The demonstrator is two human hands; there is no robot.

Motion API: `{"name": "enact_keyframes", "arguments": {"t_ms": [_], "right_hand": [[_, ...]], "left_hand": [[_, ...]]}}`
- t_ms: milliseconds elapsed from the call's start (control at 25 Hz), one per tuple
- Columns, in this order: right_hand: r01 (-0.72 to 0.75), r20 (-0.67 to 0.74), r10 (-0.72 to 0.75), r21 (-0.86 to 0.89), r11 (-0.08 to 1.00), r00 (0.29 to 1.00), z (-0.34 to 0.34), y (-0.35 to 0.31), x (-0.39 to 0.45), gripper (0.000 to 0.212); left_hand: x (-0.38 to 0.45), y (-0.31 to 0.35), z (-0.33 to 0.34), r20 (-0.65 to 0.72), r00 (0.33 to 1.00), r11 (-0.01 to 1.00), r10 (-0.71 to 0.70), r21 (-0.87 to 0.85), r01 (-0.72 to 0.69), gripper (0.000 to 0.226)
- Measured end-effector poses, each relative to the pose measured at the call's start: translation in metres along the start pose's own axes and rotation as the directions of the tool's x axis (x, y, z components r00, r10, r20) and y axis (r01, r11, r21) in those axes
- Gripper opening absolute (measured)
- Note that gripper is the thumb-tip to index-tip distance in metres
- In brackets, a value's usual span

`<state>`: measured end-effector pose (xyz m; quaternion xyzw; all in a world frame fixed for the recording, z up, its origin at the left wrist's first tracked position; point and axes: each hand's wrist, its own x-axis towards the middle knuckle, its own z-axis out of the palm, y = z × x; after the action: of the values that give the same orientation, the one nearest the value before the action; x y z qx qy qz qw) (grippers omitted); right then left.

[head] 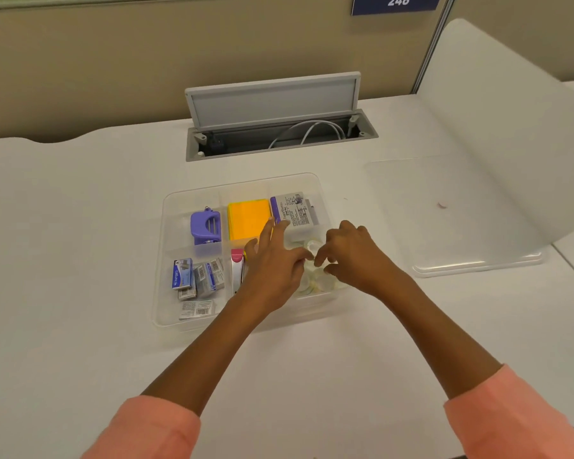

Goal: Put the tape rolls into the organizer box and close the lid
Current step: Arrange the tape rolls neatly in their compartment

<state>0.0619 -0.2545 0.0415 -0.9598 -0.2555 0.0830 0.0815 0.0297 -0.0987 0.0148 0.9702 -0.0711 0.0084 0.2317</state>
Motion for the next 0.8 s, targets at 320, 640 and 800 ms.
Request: {"name": "enact_keyframes", "arguments": {"t_ms": [320, 640, 800], "right_hand": [[0.021, -0.071, -0.037, -0.210, 0.978, 0.997, 0.016, -0.006, 0.001, 0.034], [-0.006, -0.156, -0.036, -0.256, 0.967, 0.987, 0.022, 0.000, 0.001, 0.015], [-0.022, -0.136, -0.005, -0.201, 0.979, 0.991, 0.023, -0.002, 0.002, 0.019]], "left_hand": [[0.006, -0.007, 0.011, 0.147, 0.988, 0.985, -0.055, 0.171, 0.029, 0.031], [0.006, -0.001, 0.004, 0.128, 0.983, 0.969, -0.133, 0.225, 0.102, 0.031], [0.005, 0.000, 0.005, 0.096, 0.987, 0.963, -0.131, 0.247, 0.104, 0.024]]}}
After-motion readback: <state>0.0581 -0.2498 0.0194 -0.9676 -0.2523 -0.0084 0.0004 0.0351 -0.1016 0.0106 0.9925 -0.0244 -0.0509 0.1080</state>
